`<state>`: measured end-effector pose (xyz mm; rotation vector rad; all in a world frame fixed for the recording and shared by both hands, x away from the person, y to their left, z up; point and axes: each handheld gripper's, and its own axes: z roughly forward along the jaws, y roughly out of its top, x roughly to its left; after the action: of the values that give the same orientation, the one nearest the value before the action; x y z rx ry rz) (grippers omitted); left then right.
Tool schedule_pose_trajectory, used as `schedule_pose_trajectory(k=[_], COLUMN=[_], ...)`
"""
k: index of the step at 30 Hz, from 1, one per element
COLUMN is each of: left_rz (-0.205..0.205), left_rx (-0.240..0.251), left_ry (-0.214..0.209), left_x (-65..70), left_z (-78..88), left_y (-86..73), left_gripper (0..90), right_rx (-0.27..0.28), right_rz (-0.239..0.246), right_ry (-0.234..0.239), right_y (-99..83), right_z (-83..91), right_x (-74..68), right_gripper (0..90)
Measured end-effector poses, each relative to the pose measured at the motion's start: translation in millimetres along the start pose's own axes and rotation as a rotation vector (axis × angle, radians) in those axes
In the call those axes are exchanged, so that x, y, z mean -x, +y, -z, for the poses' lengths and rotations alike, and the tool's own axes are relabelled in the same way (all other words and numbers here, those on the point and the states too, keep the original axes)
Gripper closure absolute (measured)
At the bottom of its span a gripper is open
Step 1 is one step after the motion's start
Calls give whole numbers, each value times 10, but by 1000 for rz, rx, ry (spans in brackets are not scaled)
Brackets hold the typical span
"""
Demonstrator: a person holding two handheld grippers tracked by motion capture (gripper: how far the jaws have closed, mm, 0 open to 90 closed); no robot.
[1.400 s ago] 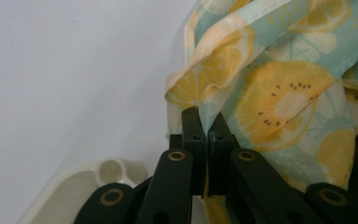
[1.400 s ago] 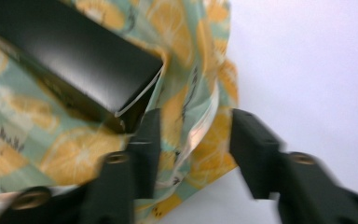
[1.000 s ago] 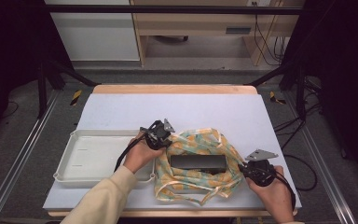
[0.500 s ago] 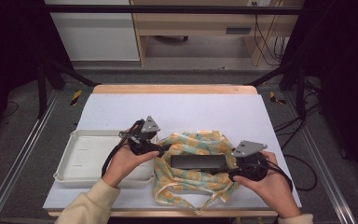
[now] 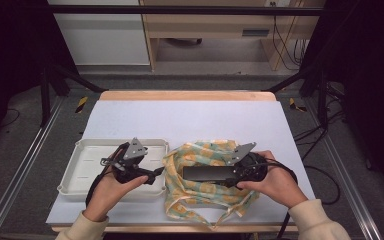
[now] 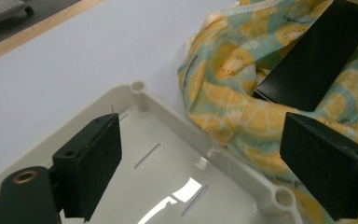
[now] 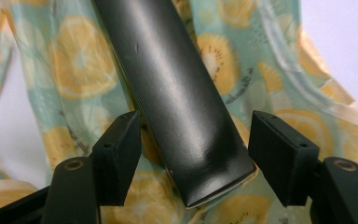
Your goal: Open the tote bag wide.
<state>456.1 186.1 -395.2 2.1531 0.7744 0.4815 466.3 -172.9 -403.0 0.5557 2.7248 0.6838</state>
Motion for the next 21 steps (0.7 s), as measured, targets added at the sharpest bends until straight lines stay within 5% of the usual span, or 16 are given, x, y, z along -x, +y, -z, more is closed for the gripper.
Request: schedule_pose_trajectory(k=[6, 21], left_rz=[54, 75], left_rx=[33, 14], left_ry=[23, 39], left_x=[-67, -128], left_z=[180, 210], left_y=[-191, -330], left_gripper=[117, 117], right_rx=[-43, -139], right_rz=[44, 107], right_ry=[25, 96], right_y=[7, 102], right_z=[-111, -280], right_x=[35, 86], right_gripper=[321, 327])
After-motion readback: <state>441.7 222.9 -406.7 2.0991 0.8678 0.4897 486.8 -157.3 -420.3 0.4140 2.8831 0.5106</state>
